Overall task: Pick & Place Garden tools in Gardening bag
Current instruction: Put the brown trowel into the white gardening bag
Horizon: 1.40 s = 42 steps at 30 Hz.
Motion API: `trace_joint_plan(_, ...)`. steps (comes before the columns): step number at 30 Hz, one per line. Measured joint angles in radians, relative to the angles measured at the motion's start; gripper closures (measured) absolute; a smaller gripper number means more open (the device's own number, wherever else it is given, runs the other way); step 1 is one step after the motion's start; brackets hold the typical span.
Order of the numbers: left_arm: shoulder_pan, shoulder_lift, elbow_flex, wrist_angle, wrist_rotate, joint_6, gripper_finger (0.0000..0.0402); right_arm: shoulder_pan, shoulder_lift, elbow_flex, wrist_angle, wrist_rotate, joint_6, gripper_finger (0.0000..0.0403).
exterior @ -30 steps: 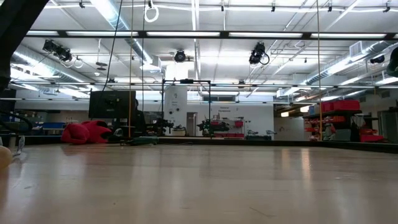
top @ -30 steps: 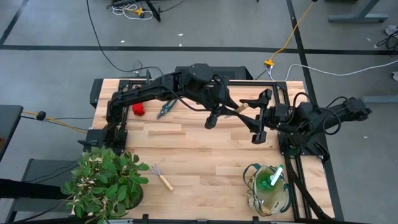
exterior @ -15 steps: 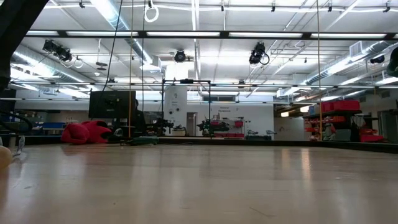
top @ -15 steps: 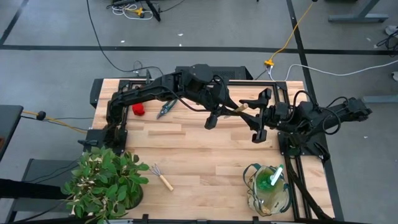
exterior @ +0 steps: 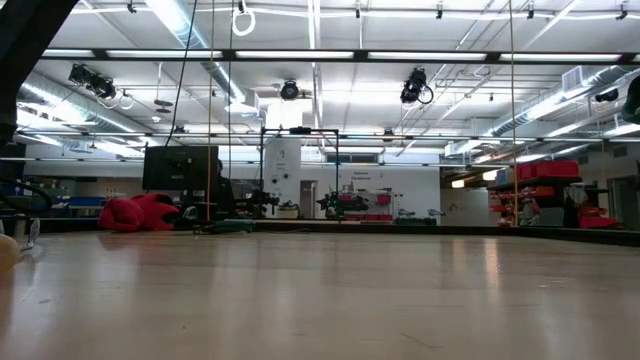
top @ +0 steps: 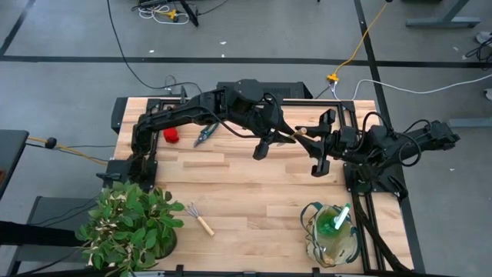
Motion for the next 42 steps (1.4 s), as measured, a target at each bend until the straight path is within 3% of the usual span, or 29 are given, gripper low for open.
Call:
trace_joint_plan(8,0.0,-0.001,0.0,-0.005,0.0,-0.003,0.0319,0.0,-0.001,0.0,-0.012,-0.015,-0.012,0.0337)
trace_joint_plan(27,0.001,-0.004,0.0,-0.043,0.0,-0.058,0.027,0.001,0.0,0.0,-0.021,-0.026,-0.007,0.0335)
trace_joint_plan(42,0.026,-0.09,0.001,-0.117,-0.007,-0.059,0.0266,0.002,-0.025,0.0,-0.048,-0.026,-0.004,0.0335)
